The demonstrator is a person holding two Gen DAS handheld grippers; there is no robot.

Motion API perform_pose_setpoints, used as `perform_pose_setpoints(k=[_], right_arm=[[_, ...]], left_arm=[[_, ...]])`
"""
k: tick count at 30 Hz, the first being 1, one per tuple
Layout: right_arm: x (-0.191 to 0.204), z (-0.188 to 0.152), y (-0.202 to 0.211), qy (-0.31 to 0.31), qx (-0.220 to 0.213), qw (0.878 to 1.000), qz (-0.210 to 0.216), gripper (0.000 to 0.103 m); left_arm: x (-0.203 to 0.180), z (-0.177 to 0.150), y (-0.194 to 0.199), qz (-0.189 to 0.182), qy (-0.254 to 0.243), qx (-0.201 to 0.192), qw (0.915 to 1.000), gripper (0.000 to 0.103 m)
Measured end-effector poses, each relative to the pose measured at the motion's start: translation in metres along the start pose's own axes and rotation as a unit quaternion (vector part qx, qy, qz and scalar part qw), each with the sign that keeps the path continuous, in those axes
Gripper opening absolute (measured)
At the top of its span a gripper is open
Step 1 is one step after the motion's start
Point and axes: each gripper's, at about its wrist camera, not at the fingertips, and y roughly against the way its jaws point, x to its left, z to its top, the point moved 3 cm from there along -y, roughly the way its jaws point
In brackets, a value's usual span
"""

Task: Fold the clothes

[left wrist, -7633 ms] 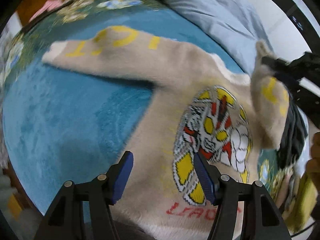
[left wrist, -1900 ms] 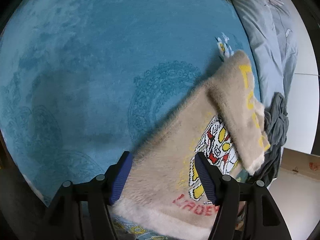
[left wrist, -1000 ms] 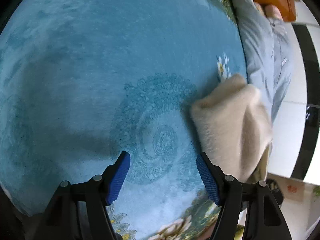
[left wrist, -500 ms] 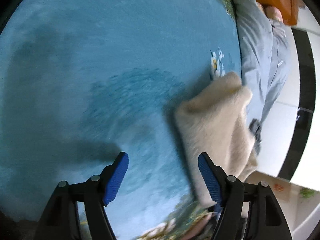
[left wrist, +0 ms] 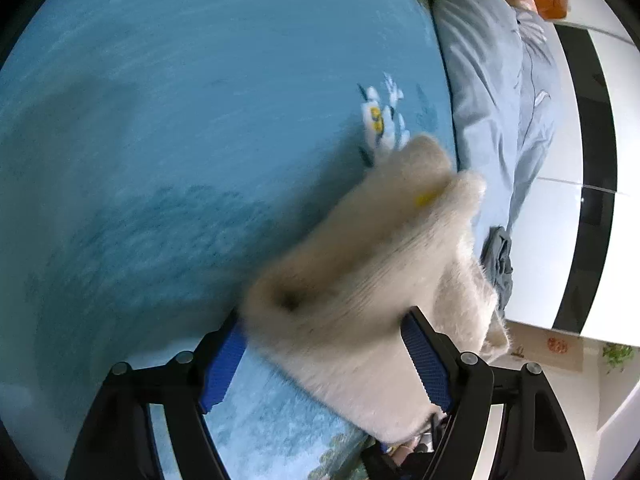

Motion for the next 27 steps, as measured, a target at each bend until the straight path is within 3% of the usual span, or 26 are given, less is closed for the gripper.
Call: perform_pose_setpoints(k=[5, 10, 13, 20, 27], right_arm=[[0.009, 0.006, -0.007, -0.017, 0.01, 0.999, -0.032, 0.074], [0.017, 0.006, 0.0, -0.033, 0.021, 0.998, -0.047, 0.047], [0.028, 0.003, 0.01, -0.018, 0.025, 0.998, -0.048, 0.037], [0.034, -0.014, 0.048, 0.024, 0.042, 0.998, -0.048, 0.026], [-0.01, -0.06, 0.112, 0.023, 0.084, 0.994, -0.061, 0.016]], left_arm=[[-0.001, 0.006, -0.002, -0.001, 0.029, -0.004, 0.9996, 0.078], [-0.003, 0.003, 0.007, 0.007, 0.034, -0.017, 0.9992, 0.049], [-0.012, -0.003, 0.016, 0.013, 0.014, -0.027, 0.9994, 0.038], [-0.02, -0.032, 0.037, 0.039, -0.039, -0.014, 0.9984, 0.033], [0.004, -0.08, 0.072, 0.057, -0.072, 0.035, 0.9952, 0.032]])
